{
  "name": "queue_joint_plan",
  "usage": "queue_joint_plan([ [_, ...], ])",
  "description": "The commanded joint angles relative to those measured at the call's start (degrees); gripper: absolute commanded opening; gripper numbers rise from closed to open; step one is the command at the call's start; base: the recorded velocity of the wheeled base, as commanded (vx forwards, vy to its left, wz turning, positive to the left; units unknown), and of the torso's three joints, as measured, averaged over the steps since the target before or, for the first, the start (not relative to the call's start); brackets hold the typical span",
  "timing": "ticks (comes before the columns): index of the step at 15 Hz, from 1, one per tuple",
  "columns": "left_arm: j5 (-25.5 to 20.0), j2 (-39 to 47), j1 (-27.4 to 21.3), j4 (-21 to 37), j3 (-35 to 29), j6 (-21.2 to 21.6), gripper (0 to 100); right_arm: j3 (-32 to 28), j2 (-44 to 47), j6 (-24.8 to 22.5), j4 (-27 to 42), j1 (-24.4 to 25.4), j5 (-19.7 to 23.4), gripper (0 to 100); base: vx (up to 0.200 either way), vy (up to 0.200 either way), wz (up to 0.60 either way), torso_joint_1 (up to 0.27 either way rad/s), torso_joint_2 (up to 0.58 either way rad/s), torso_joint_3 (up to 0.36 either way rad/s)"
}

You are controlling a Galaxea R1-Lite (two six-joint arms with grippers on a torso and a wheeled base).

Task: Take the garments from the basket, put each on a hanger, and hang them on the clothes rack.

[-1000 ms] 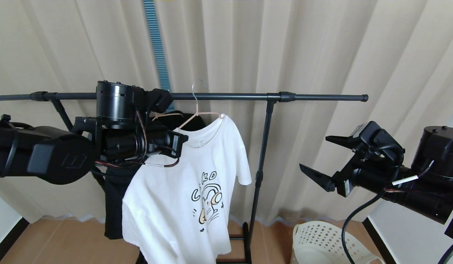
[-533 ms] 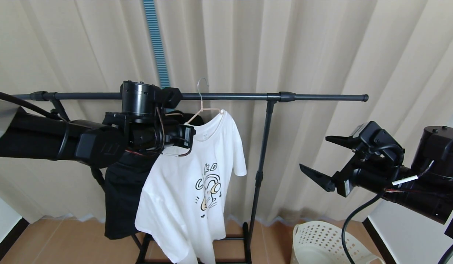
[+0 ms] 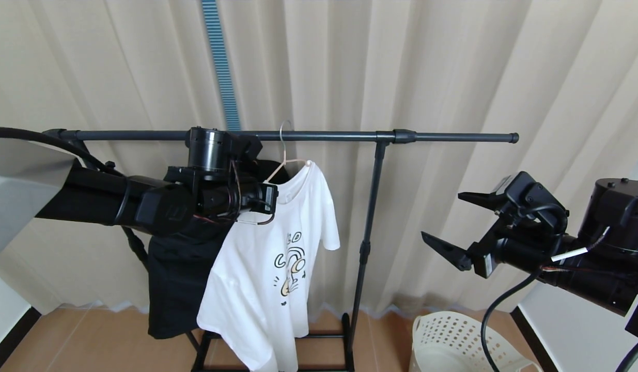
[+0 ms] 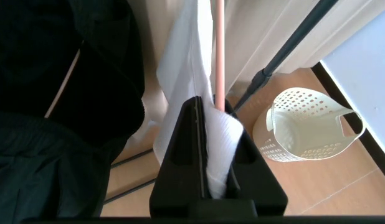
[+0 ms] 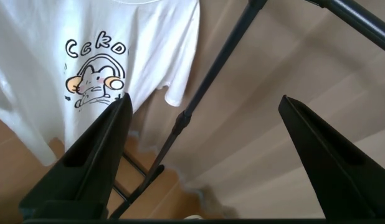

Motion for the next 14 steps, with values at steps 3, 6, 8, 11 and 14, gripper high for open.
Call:
queue_joint_plan([
  [3,0.00,0.72,0.05,0.07,-0.09,0.01,0,0.03,0.18,-0.01,-0.09,0.04,0.03,100,0.000,0.000,0.00,0.000,0.00,0.000],
  [6,0.00,1.51,0.05,-0.01,-1.84,-0.34,0,0.03,0.18,-0.01,-0.09,0.04,0.03,100,0.000,0.000,0.00,0.000,0.00,0.000],
  [8,0.00,2.22,-0.04,-0.01,-3.34,-1.40,0,0.03,0.26,-0.01,-0.09,0.04,0.03,100,0.000,0.000,0.00,0.000,0.00,0.000],
  [11,0.00,2.48,-0.04,0.07,-3.87,-1.49,0,0.03,0.26,-0.01,-0.09,0.04,0.03,100,0.000,0.000,0.00,0.000,0.00,0.000],
  [14,0.09,2.74,-0.04,0.07,-3.34,-1.66,0,0.03,0.26,-0.01,-0.09,0.04,0.03,100,0.000,0.000,0.00,0.000,0.00,0.000],
])
